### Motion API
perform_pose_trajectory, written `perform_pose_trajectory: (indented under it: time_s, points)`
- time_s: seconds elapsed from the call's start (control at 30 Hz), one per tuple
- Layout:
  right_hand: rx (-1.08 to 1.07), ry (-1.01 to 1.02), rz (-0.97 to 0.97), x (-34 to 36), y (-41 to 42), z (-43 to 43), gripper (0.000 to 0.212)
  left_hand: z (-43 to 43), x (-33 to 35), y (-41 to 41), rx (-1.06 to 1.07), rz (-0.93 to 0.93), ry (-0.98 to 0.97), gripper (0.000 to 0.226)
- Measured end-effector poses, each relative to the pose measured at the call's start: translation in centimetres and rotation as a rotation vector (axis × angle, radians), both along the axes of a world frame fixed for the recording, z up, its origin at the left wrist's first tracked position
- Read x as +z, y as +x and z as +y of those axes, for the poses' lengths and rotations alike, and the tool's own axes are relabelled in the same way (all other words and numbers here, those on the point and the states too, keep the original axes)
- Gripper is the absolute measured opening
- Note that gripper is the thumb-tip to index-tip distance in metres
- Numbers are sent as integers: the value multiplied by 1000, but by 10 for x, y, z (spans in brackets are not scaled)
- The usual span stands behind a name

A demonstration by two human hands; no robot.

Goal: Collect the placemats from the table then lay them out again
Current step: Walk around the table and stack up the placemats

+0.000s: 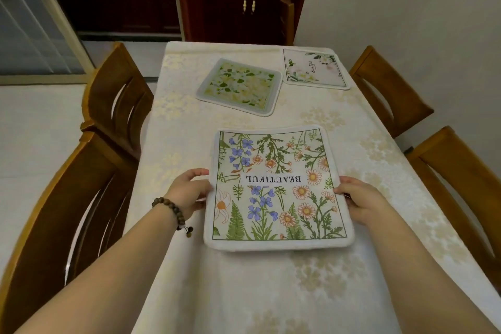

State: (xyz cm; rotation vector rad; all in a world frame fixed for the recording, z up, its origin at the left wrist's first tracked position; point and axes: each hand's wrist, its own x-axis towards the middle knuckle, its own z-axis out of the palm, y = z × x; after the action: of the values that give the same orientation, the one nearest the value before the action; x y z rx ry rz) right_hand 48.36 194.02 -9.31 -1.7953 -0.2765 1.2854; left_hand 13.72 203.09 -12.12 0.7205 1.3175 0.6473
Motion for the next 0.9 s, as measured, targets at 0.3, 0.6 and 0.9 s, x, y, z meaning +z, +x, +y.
perform_pose_trajectory:
  time_s: [0.3,0.6,0.9]
  points:
    - [170,101,37,59,-99,-18,31,-44,63,-106,107,21,108,30]
    - [335,188,35,97,-239,-4,29,-97,107,-256,302,5,185,26]
    - [465,176,48,93,-409,4,29,-137,116,-417,445,53,184,32]
